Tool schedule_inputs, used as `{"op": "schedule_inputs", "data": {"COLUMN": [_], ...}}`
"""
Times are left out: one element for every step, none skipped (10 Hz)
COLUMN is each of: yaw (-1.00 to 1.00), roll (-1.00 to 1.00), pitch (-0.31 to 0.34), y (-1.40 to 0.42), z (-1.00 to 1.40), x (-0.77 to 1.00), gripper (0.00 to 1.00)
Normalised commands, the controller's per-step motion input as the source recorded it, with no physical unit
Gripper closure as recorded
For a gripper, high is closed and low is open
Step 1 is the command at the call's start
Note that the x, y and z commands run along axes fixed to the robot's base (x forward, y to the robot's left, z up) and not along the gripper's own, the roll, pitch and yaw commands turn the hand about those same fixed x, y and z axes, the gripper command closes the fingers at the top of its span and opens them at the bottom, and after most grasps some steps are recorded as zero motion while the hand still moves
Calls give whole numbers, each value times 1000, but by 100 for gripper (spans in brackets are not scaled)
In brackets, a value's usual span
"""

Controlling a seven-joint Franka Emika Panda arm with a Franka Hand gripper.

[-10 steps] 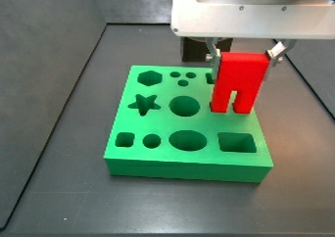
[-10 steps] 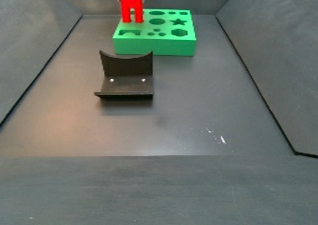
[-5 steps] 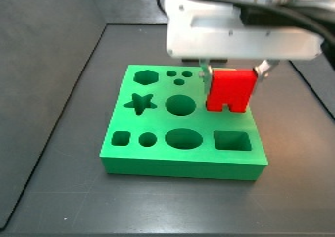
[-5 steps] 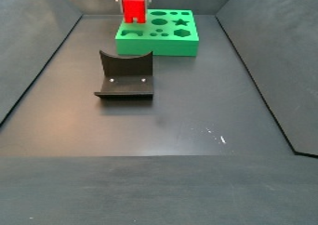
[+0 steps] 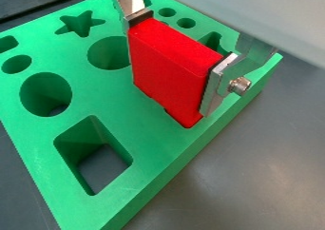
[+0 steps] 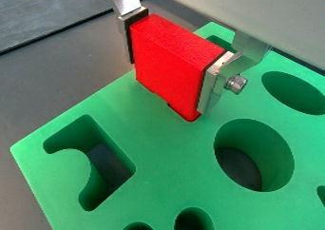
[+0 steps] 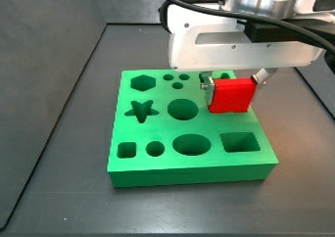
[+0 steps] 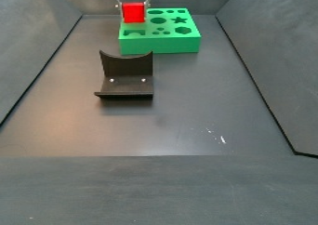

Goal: Insert the double-square object.

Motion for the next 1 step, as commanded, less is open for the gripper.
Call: {"op": "schedule_inputs", "data": {"yaw": [0], "roll": [0], "pitch": [0], "y": [0], "z": [0], "x": [0], "gripper": [100]}}
